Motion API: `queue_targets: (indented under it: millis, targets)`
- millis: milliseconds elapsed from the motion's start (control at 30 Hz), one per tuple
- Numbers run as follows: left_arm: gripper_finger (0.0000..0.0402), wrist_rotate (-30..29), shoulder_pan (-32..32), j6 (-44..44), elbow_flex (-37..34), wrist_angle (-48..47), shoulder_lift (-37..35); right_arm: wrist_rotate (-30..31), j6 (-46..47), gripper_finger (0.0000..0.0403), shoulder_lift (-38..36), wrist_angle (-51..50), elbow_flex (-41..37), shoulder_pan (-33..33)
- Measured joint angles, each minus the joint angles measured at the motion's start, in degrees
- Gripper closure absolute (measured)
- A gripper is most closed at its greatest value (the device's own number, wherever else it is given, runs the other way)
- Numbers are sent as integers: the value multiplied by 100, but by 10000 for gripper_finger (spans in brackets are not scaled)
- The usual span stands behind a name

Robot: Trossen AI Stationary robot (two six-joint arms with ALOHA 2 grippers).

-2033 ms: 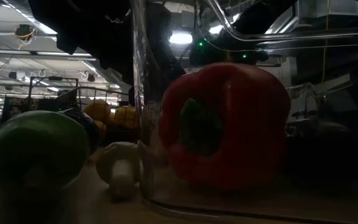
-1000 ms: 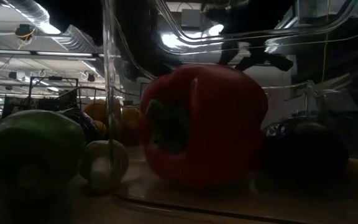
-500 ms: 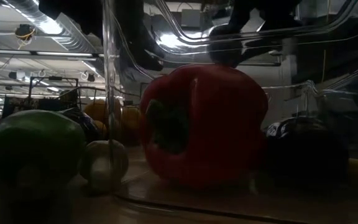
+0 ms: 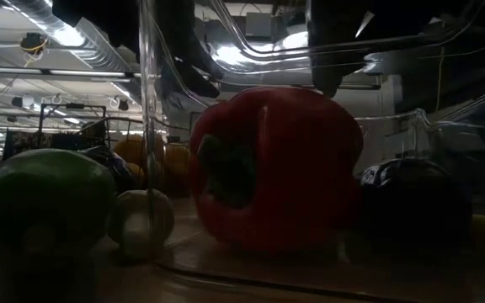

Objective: Sort produce into baskets
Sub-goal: Put the violet eggplant into the transparent bin, then put the orange mushroom into the transparent bin

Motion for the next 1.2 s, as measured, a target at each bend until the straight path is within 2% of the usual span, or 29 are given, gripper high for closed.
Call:
queue_targets:
  millis: [167,400,533,733,833,1033,1100,1200]
  targets:
    - [196,-2,1,-88,0,-4,2,-10,0,272,0,26,0,7]
    - [196,-2,0,-95,0,-9,2,11,0,182,2,31,0,2]
    - [196,-2,1,-95,0,-9,2,219,0,146,2,35,0,2]
    - [196,-2,2,-92,0,-11,4,1050,393,132,2,198,0,-121]
    - [196,-2,2,-92,0,-13,4,1088,626,135,-4,199,0,-440]
    - [196,-3,1,-59,0,-14,4,618,953,142,-13,178,0,-1584]
    - [196,-2,2,-42,0,-13,4,181,1159,143,-13,190,0,-2055]
    - [196,-2,2,5,0,-13,4,-863,1667,143,-8,171,0,-2782]
